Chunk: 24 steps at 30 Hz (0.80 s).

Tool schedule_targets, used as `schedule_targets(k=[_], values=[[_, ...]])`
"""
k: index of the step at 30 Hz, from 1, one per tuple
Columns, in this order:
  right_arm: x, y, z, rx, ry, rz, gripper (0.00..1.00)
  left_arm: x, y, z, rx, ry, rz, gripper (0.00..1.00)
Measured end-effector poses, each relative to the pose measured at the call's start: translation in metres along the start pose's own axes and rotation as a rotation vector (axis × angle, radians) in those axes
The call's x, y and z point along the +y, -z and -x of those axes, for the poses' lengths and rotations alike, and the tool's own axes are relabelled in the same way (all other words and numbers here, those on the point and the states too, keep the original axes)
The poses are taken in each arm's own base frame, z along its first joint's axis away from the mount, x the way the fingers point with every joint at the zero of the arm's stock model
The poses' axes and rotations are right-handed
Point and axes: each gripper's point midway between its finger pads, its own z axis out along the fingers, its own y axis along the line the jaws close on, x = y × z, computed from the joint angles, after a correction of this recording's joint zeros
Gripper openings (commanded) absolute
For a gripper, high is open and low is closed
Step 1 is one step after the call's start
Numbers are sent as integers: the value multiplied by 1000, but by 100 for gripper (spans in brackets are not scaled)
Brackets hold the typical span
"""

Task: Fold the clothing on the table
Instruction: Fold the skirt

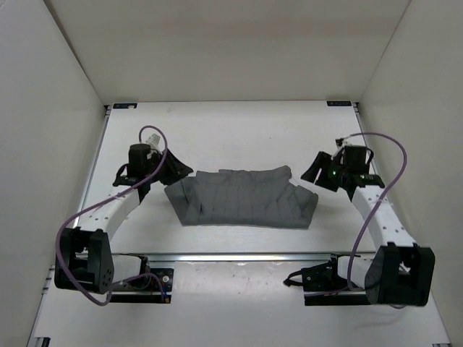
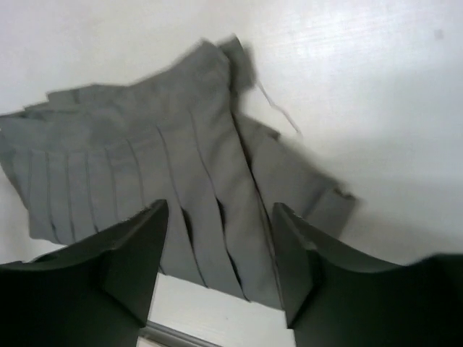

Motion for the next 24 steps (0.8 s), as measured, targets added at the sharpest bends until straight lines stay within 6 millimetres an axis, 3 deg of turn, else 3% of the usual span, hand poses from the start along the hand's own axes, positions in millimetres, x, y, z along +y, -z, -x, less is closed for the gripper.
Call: schedule_targets(k=[3,6,8,10,16,24], values=[[-13,9,-40,29,-54,-24,68,11,-2,-38,76,-38,24,48],[-28,13,-92,106,-131,-60,72,43,-1,-85,190,-12,103,58],[-32,16,-119,147,-184,-72,76,64,7,-106,227,13,165,58],[-32,18,-132,169,-203,-88,76,73,15,-115,236,21,196,59],[-30,16,-136,152,-262,-93,77,73,27,-115,185,-2,200,63],[-43,13,-149,146,-311,-147,76,97,49,-126,94,27,260,60]])
